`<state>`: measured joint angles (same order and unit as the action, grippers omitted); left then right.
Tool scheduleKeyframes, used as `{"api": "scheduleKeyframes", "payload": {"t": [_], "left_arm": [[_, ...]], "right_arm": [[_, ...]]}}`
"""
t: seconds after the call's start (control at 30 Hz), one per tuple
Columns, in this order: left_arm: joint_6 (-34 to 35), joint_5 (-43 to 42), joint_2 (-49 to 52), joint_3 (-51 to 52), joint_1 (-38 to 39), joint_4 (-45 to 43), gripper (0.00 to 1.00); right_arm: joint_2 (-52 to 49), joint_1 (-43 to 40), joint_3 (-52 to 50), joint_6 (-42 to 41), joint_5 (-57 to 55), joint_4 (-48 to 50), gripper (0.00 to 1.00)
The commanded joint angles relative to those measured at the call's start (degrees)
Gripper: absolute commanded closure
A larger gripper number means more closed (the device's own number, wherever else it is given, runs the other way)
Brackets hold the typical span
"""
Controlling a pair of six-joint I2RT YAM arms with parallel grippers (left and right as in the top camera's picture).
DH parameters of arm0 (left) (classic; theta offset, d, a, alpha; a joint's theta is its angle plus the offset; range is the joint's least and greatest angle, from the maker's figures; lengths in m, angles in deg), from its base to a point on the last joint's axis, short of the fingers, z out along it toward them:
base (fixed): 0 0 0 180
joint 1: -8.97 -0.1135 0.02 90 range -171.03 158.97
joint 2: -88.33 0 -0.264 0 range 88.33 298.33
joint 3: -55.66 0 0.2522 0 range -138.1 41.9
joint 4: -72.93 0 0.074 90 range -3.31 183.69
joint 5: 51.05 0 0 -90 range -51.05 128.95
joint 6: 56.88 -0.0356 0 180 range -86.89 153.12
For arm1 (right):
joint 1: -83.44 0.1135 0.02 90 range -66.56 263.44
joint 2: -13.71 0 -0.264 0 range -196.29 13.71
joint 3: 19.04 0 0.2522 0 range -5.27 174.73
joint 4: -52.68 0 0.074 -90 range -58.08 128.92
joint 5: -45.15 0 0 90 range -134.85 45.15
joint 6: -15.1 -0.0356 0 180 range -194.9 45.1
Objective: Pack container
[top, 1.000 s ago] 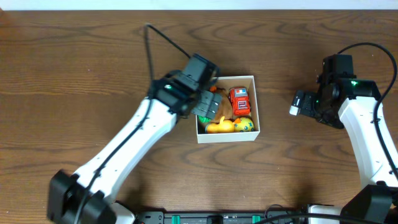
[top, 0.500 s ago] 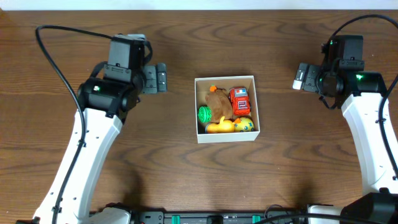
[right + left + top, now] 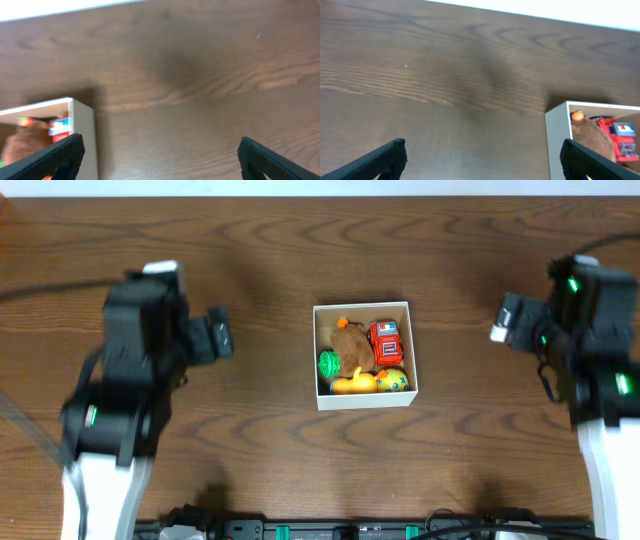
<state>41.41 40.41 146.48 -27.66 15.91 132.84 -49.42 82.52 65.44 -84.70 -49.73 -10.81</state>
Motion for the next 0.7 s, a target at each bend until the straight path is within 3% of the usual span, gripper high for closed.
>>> {"api": "scheduleKeyframes", "payload": {"t": [0.0, 0.17, 0.33, 0.67], "left_arm": [[-0.2, -0.85, -9.57, 7.04, -0.13, -0.83, 0.02], [1.81, -0.87, -26.34, 19.85, -0.13, -1.38, 0.02], [8.79, -0.83, -38.29, 28.92, -0.13, 1.42, 0.02], [9.84, -0.83, -39.93, 32.81, -0.13, 2.73, 0.02]], "right_arm": [[8.44, 1.95, -6.69, -2.84, -3.54, 0.26, 0.01], [23.47, 5.11, -19.41, -3.93, -6.08, 0.31, 0.01], [35.82, 6.97, -29.59, -6.56, -6.05, -1.42, 0.01], [39.45, 6.95, -34.84, -9.33, -4.85, -1.9, 0.01]]}}
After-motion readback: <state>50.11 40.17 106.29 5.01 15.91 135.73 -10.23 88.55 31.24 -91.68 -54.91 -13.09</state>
